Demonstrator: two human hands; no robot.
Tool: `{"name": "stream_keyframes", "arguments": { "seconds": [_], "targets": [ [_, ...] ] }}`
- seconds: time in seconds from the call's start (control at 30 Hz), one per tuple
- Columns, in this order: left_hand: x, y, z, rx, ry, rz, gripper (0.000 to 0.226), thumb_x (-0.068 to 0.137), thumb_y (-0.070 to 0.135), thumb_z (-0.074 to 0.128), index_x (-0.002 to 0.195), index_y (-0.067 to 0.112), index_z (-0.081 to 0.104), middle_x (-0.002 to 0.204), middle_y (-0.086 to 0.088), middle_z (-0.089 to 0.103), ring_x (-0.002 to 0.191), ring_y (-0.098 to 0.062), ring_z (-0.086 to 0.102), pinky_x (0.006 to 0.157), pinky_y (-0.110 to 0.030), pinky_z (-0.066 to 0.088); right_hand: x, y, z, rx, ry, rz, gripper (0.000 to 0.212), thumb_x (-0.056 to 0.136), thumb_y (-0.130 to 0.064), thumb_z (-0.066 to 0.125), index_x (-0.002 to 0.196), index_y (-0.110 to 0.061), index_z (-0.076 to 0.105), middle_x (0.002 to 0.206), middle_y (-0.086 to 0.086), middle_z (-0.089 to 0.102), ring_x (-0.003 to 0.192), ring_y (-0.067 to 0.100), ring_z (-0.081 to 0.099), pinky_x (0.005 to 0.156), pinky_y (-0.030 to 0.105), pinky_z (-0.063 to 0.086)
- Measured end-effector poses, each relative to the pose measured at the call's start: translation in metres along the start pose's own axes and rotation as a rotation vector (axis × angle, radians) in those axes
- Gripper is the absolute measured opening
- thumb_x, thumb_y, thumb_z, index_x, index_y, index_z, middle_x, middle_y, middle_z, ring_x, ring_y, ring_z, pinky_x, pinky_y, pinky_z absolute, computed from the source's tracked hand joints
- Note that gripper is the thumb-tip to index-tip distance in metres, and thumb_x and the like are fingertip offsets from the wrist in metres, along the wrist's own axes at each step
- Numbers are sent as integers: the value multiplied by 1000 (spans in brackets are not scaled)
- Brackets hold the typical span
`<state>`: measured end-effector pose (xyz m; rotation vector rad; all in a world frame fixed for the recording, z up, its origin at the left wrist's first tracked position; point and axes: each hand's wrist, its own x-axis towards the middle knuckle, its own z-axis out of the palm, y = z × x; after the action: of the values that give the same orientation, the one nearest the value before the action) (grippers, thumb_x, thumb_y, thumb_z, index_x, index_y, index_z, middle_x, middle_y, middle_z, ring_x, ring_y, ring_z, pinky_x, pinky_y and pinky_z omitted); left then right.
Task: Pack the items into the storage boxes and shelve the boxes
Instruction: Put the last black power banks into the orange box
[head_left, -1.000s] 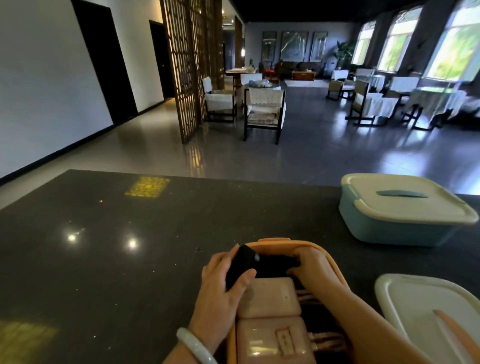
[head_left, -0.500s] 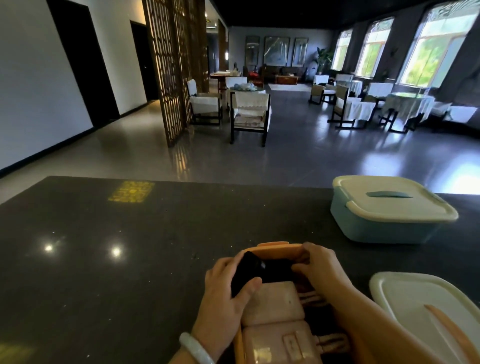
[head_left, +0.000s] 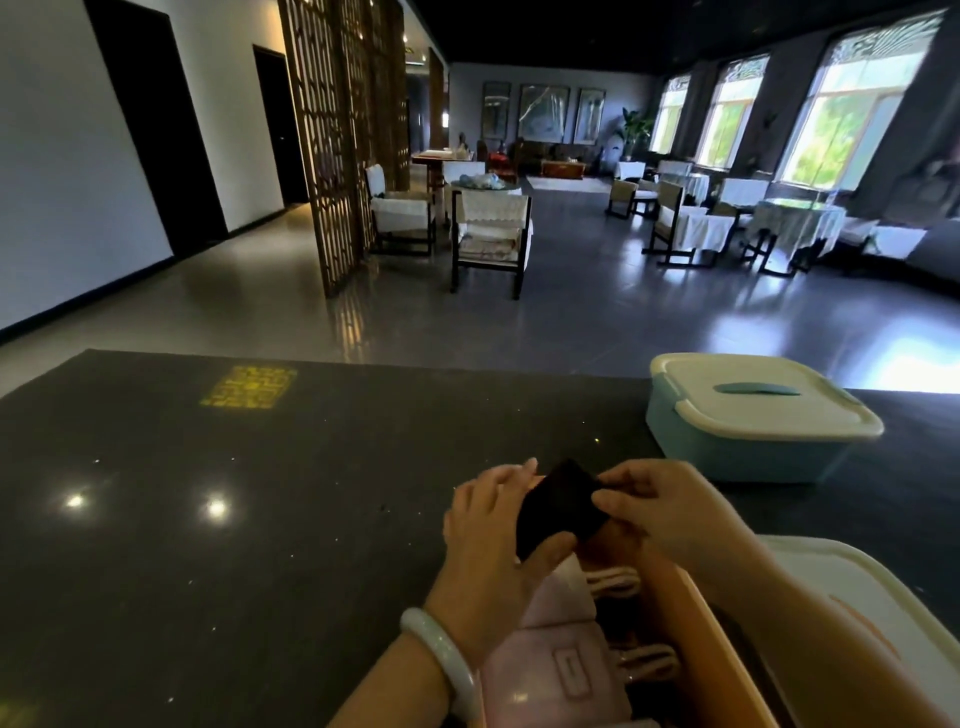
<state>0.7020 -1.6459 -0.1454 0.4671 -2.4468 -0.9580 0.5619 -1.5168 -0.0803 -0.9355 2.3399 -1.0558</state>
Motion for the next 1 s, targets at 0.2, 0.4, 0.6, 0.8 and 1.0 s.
{"name": "stream_keyframes", "arguments": {
  "seconds": [0.2, 0.4, 0.6, 0.8, 1.0],
  "targets": [
    [-10, -25, 11, 159, -162, -237, 67, 99, 45, 38, 153, 25, 3, 160, 7, -3, 146, -13, -6, 119, -33, 3, 10, 41, -27, -124, 250, 43, 13, 84, -21, 70, 86, -31, 63, 71, -5, 68, 57, 5, 65, 53, 18, 46],
    [-18, -28, 22, 226, -85, -225, 60, 103, 32, 34, 153, 23, 3, 160, 8, -9, 145, -9, -13, 116, -29, -3, 28, 64, -11, -286, 233, 43, 12, 84, -23, 70, 86, -29, 61, 79, -8, 64, 63, 3, 63, 53, 14, 45],
    [-20, -32, 23, 232, -88, -211, 57, 101, 36, 37, 152, 22, 16, 160, 11, -5, 146, -9, -10, 121, -36, 7, 39, 75, 7, -438, 242, -66, 16, 82, -25, 72, 98, -20, 70, 100, -6, 48, 91, 7, 46, 72, 17, 37],
    [-21, -35, 25, 252, -59, -184, 57, 101, 34, 37, 152, 19, 16, 160, 7, -4, 146, -9, -11, 120, -32, 4, 46, 78, 15, -530, 234, -9, 21, 82, -34, 71, 101, -24, 72, 114, -6, 44, 110, 16, 35, 93, 28, 34],
    [-20, -34, 25, 258, -48, -169, 55, 100, 37, 41, 149, 20, 23, 158, 8, 6, 146, -9, -8, 121, -34, 7, 52, 87, 25, -456, 222, 60, 20, 80, -34, 73, 99, -27, 70, 106, -6, 53, 98, 11, 37, 84, 27, 37]
  ]
}}
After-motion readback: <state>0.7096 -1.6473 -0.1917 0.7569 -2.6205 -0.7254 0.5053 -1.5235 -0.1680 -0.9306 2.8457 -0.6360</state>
